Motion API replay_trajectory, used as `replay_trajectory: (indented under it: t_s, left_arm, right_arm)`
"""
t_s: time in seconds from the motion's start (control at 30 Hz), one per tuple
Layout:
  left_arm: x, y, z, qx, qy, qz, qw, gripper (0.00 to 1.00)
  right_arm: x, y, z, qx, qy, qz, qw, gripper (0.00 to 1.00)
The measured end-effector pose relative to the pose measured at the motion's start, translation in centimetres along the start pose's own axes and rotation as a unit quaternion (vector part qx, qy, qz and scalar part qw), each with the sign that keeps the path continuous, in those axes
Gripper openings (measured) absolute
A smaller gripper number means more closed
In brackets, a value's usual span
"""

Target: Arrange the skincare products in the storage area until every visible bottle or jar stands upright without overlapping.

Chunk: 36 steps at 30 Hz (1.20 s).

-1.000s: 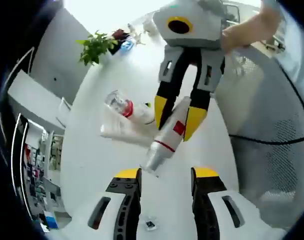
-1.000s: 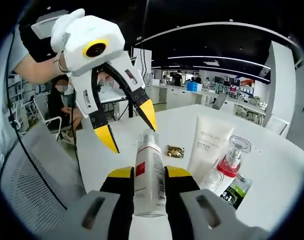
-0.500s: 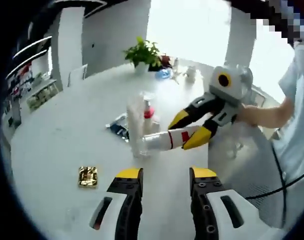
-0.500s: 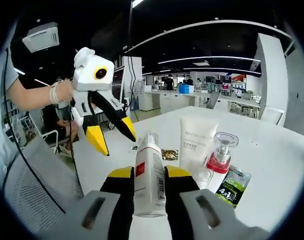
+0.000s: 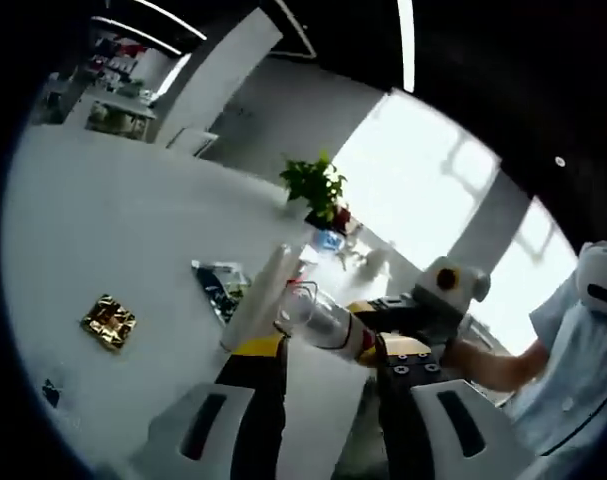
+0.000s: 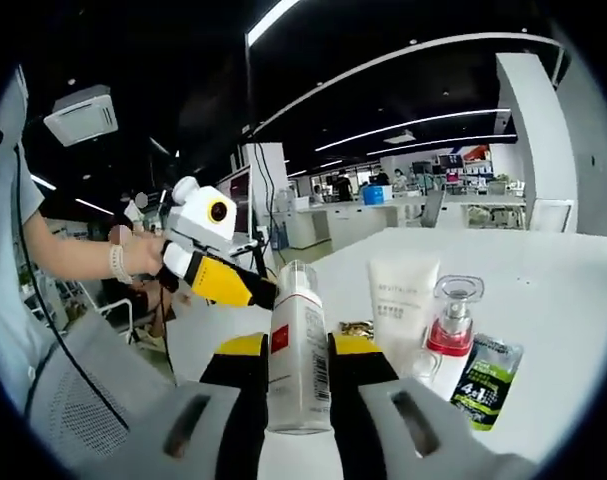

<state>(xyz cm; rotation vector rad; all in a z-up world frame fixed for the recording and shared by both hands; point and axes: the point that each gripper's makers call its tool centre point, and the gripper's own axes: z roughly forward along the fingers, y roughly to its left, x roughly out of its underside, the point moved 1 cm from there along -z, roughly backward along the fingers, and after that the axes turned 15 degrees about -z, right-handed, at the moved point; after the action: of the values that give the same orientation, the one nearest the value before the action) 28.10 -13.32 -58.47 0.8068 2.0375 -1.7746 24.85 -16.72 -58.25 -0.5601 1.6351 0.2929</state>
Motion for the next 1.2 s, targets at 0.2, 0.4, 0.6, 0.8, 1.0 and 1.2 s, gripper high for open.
replay_trajectory:
  t_s: [0.2,0.4,0.6,0.8,1.0,1.2]
  left_arm:
    - [-0.4,-0.8,0.8,0.039,-0.037,-0.05,0.9973,0.29]
    - [-0.1,-1.4,1.7,0.041,-0.051,-0.057,0.9962,0.24]
    - [-0.7,-2.4,2.2,0.053,-0.079,-0.068,0.9931,0.21]
    - [-0.5,-3.1,2.5,0.046,-0.076,-0.037,0.9954,0.19]
    - [0.2,-3.2,2.6,0.019,-0.054,0.011,0.9983,0.17]
    - [0.4,-1.9,2.7,-0.017,-0.025,0.074,0.9968,0.17]
  right_arm:
    - [-0.6,0.2,0.1,-0.006,-0.018,0.008,0.9998,0.22]
    - [-1.2,0.3,0.2,-0.01,-0.037,0.027,0.9989,0.22]
    - [-1.3,0.1,0.1,-0.009,-0.044,0.04,0.9982,0.22]
    - [-0.9,0.4,0.4,-0.016,-0.03,0.032,0.9989,0.22]
    - [-0.2,0.8,0.7,-0.023,-0.006,0.022,0.9995,0.22]
    - [1.3,1.1,0.9,-0.027,0.034,0.005,0.999,0.22]
